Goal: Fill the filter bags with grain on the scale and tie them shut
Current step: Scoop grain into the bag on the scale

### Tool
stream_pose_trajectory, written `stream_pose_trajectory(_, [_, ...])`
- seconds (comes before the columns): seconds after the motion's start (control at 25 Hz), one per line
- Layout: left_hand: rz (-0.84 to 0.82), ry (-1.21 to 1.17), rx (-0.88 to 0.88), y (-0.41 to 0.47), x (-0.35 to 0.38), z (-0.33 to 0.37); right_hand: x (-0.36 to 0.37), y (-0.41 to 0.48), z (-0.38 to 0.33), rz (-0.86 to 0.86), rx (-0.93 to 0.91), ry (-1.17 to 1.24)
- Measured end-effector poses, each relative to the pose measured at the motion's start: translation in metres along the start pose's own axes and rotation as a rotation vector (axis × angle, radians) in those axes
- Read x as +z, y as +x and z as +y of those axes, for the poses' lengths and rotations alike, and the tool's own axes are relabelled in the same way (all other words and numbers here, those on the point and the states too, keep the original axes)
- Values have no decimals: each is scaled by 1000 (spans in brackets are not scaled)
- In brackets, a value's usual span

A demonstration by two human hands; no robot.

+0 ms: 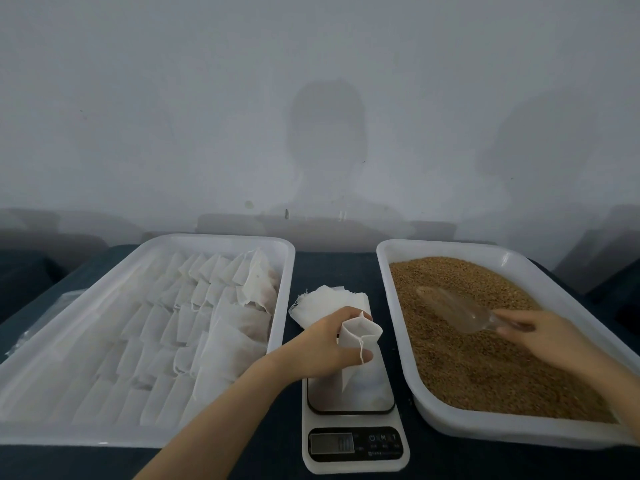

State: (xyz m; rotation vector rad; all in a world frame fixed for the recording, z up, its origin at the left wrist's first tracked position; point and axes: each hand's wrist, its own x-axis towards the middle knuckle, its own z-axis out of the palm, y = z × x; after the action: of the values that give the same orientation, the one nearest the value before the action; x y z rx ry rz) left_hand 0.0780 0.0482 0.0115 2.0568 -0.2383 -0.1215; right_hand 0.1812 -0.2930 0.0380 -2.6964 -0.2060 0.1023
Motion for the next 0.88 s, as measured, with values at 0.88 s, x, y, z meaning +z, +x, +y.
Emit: stream_pose_trajectory(0.88, [-53, 47, -71, -1, -1, 1, -36, -47, -46, 29, -295, 67])
